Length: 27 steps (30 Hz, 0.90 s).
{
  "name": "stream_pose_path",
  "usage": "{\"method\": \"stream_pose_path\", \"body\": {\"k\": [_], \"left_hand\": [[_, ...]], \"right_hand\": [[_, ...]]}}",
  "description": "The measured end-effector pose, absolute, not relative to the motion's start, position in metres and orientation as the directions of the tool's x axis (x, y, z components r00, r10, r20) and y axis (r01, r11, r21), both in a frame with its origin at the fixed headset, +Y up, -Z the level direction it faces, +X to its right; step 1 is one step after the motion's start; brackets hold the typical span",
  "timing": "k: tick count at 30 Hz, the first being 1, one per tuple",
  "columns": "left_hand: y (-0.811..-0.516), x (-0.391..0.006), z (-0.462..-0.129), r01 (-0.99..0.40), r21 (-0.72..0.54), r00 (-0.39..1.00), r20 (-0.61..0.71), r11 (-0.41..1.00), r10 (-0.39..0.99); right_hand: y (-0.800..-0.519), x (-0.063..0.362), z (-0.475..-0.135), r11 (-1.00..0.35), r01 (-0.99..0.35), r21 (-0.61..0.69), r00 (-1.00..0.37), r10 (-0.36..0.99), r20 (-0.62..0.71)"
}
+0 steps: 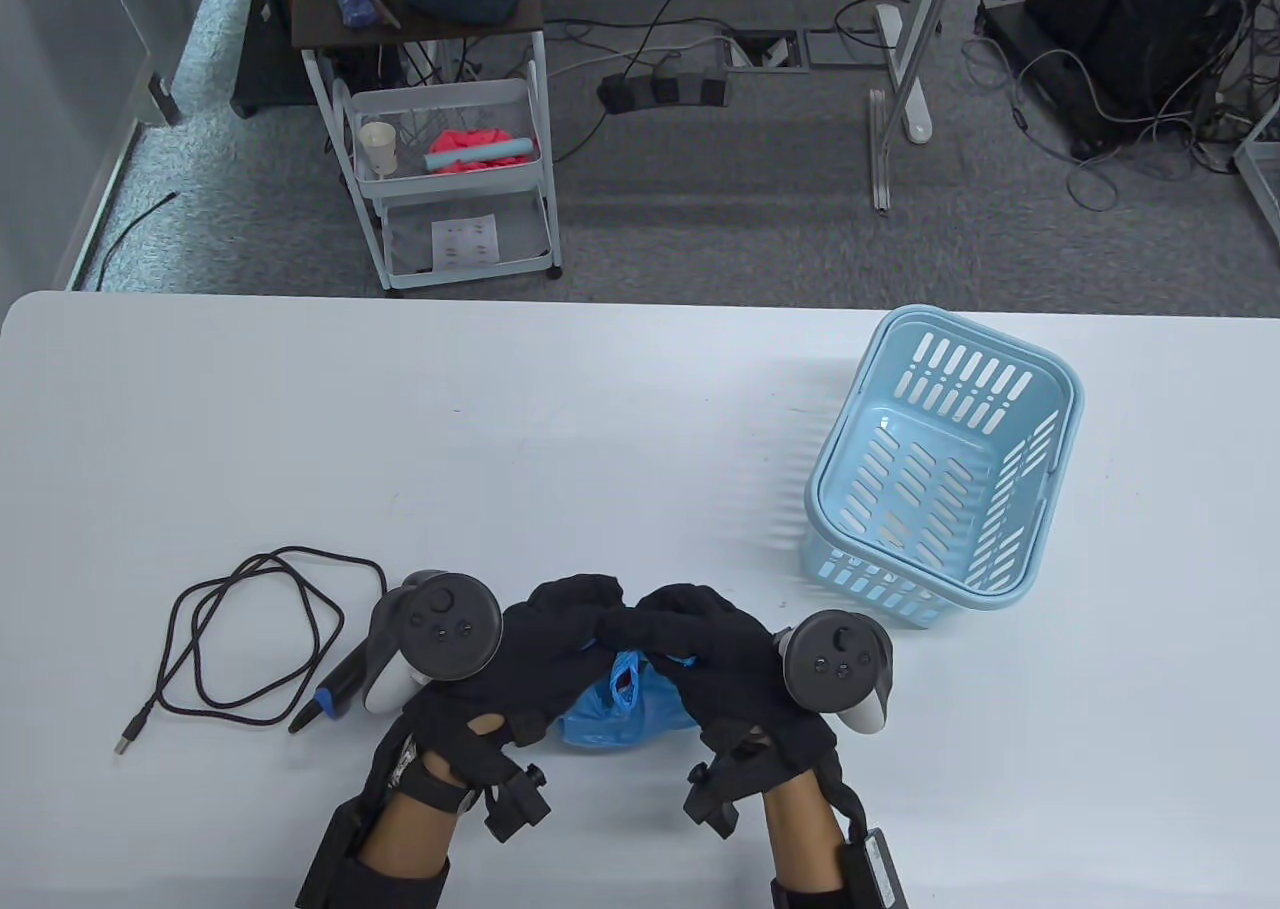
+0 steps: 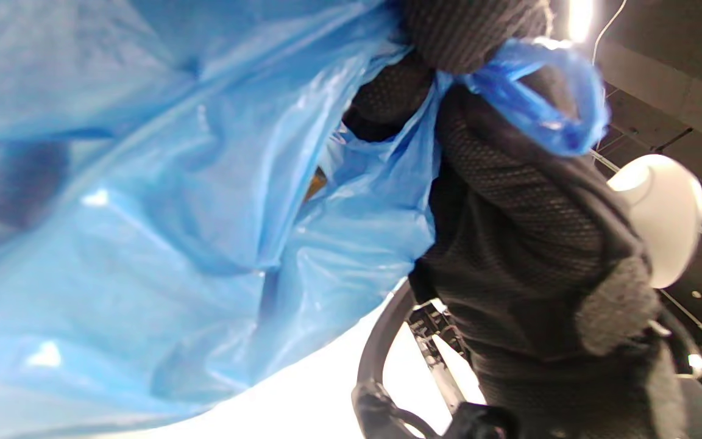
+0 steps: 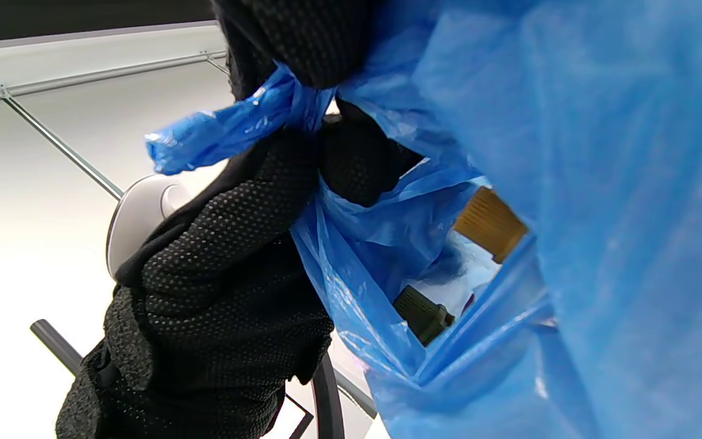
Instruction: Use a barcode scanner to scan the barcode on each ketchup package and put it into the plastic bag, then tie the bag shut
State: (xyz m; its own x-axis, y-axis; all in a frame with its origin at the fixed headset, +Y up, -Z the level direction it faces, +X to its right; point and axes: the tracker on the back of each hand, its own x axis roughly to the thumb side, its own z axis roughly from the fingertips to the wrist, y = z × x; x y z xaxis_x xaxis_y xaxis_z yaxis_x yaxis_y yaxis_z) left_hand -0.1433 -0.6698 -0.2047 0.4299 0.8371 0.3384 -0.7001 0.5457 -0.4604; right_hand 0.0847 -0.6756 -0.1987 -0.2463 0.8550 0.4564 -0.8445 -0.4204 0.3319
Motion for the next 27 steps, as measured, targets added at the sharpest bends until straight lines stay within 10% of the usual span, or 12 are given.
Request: {"method": "stream_pose_path", "body": {"k": [11, 27], "left_hand": [[-0.677, -0.148, -0.208, -0.742, -0.528, 0.295, 0.296, 0.413, 0.908], [-0.658, -0.129, -0.188, -0.598, -0.094, 0.691, 0.442, 0.796, 0.572]], "right_hand": [[-0.672, 0.081, -0.195, -0.480, -0.842, 0.246, -0.321, 0.813, 0.486], [-0.670, 0.088, -0.194, -0.441, -0.873, 0.207, -0.310, 0.831, 0.463]]}}
